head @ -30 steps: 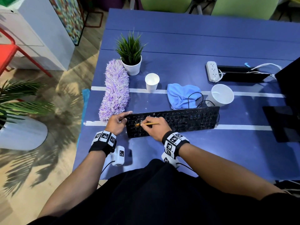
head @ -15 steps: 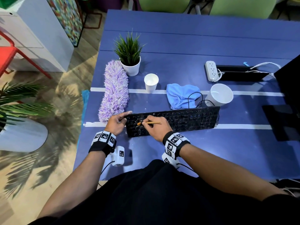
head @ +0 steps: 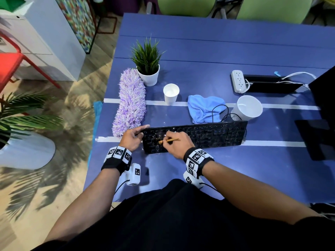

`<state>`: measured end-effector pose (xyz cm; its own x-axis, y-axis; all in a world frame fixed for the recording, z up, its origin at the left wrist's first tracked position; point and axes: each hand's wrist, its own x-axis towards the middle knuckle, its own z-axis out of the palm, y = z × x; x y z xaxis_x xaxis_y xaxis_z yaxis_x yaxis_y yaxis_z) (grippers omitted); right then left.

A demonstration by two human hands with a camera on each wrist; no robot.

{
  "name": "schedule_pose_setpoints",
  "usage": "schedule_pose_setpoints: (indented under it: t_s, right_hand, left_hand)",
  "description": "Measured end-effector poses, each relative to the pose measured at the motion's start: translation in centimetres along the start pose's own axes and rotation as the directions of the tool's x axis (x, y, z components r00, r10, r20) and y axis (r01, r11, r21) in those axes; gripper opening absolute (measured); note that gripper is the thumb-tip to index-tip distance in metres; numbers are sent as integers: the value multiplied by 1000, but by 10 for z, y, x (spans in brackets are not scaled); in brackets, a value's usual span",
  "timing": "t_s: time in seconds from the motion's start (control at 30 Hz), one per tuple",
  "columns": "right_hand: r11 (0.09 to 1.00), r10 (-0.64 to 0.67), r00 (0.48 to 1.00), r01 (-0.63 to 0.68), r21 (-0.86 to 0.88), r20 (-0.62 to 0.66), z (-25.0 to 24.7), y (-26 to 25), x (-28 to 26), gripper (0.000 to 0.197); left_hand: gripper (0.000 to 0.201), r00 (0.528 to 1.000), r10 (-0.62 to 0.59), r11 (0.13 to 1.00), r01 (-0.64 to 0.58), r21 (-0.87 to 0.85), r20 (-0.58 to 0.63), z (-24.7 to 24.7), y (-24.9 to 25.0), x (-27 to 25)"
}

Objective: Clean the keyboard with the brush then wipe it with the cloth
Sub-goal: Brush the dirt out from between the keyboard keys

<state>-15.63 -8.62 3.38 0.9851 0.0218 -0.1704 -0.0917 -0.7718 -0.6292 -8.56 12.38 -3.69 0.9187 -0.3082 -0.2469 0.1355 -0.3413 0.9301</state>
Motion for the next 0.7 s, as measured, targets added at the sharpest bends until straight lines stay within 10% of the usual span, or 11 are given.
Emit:
schedule_pose_setpoints:
  t_s: [0.5, 0.7]
  right_hand:
    - [994, -61, 993, 69, -80, 100, -3, -15, 5, 15]
    - [999, 5, 995, -9, -40, -101, -6, -2, 0, 12]
  left_hand:
    - [47, 1000, -8, 1000, 8, -7, 20, 1, -4, 3]
    - [44, 1000, -15, 999, 15, -28, 7, 3, 4, 5]
